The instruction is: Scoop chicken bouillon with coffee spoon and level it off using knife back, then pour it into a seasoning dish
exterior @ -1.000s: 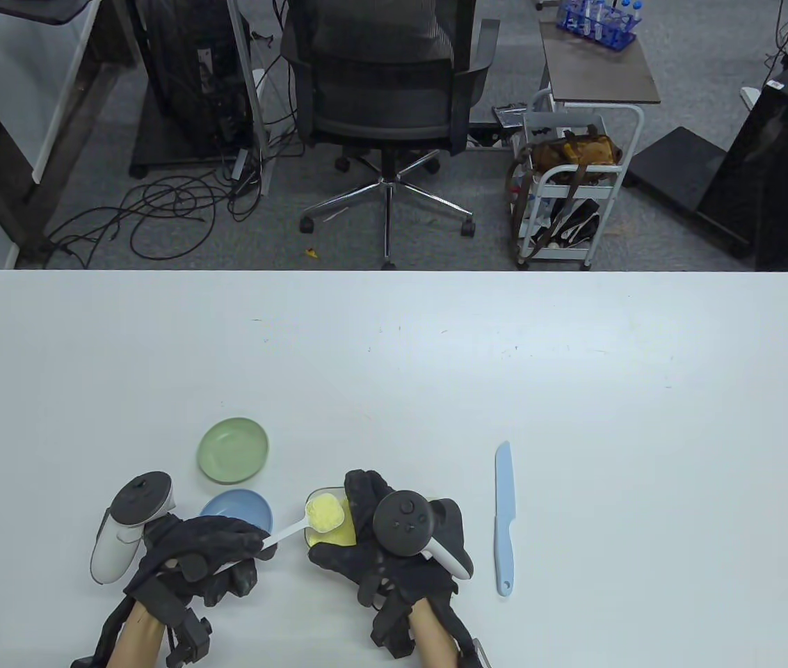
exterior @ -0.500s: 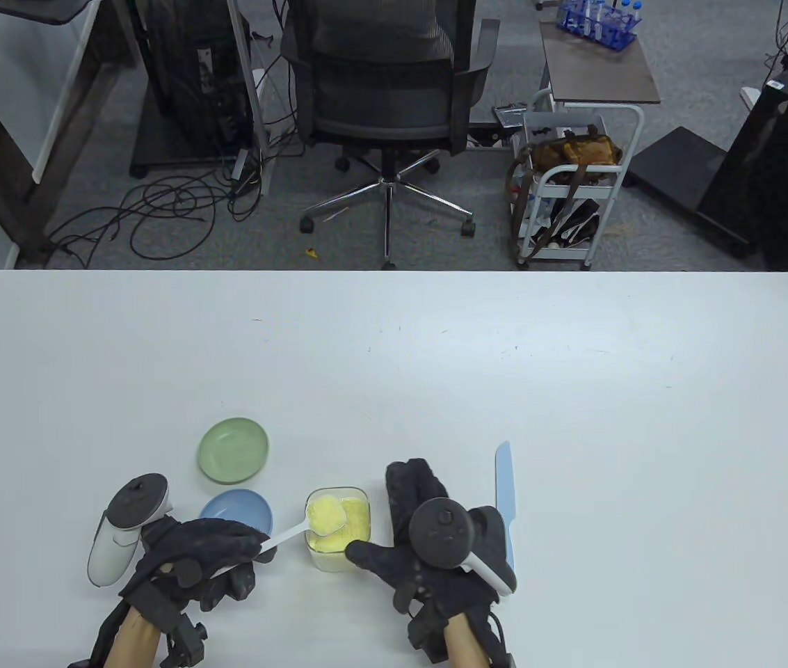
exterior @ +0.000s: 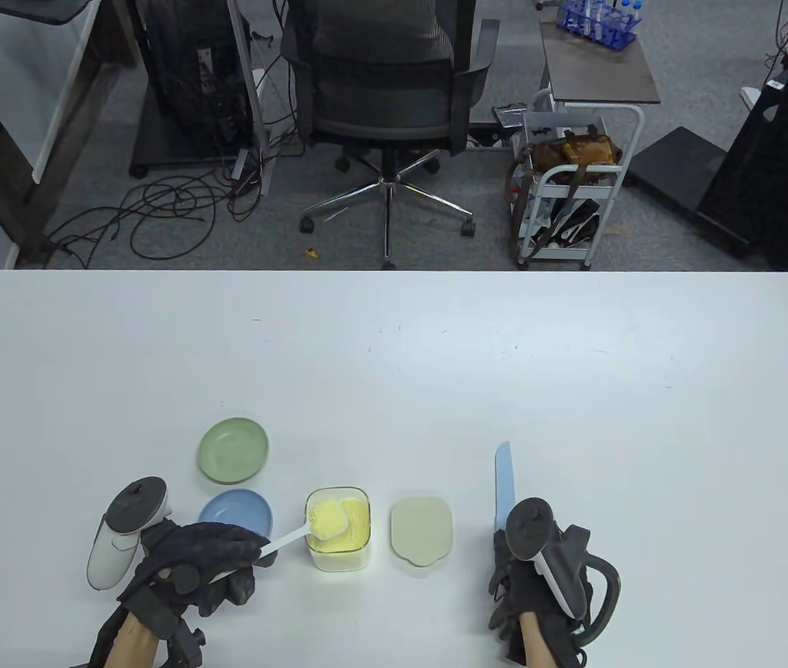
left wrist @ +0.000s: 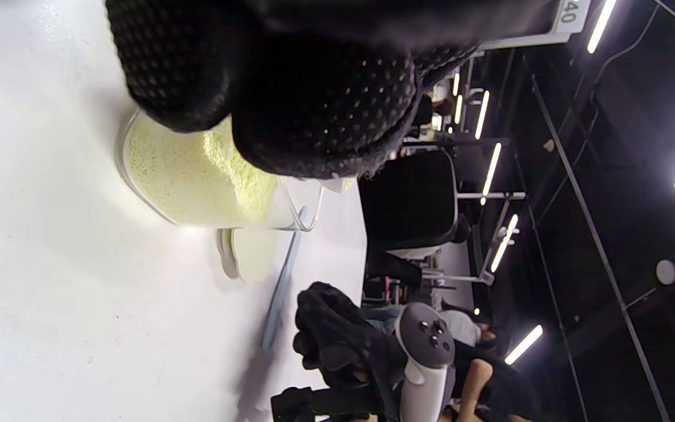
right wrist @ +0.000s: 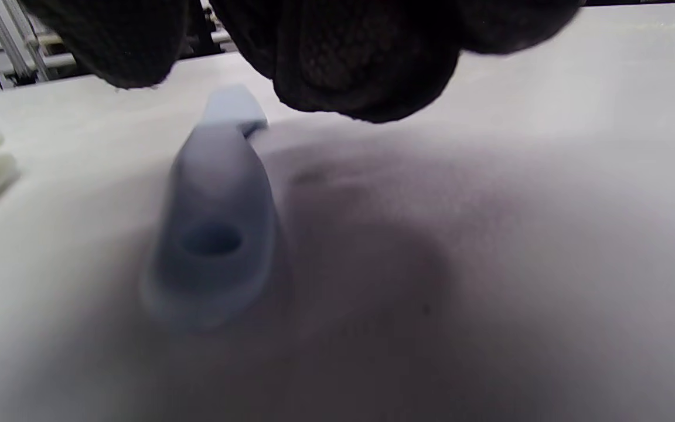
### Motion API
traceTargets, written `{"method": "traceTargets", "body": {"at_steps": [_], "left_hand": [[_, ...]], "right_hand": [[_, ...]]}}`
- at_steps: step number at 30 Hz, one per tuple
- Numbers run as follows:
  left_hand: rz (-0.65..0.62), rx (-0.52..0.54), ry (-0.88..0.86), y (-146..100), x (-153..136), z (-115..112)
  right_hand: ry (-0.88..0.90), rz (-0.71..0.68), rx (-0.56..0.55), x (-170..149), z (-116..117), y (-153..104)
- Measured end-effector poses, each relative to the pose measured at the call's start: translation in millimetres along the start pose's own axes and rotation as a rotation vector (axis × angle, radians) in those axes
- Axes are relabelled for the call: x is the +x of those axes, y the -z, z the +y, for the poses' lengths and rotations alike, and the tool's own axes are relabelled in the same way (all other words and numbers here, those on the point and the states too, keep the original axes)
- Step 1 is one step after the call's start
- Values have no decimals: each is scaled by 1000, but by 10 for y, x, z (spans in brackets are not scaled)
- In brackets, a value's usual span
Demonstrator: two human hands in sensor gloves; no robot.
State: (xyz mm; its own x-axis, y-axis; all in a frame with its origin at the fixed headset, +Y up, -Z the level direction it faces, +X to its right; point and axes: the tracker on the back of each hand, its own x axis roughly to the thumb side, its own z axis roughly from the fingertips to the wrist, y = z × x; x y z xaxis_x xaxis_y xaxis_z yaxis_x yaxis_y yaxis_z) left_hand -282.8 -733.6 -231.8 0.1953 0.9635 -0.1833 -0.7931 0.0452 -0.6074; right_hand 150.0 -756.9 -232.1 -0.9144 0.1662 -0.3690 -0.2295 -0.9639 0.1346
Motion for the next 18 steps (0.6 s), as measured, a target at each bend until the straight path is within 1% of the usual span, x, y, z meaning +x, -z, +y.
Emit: {"method": "traceTargets", "body": {"at_steps": [4,6,12,15,18], "left_hand": [[-6,-1,-13,-17,-9,13],[-8,-3,-15,-21,-7,14],[-11,-16,-22,-14,-7,-6],[-12,-16,-27,-13,-14,-5],[-7,-17,-35,-6,-30,-4]], "right_hand": [[-72,42,66,58,101,76],[-74,42,54,78,97,84],[-111,84,138,164,118,143],[-94,99,192,177,124,172],[-69,97,217,170,139,186]]}}
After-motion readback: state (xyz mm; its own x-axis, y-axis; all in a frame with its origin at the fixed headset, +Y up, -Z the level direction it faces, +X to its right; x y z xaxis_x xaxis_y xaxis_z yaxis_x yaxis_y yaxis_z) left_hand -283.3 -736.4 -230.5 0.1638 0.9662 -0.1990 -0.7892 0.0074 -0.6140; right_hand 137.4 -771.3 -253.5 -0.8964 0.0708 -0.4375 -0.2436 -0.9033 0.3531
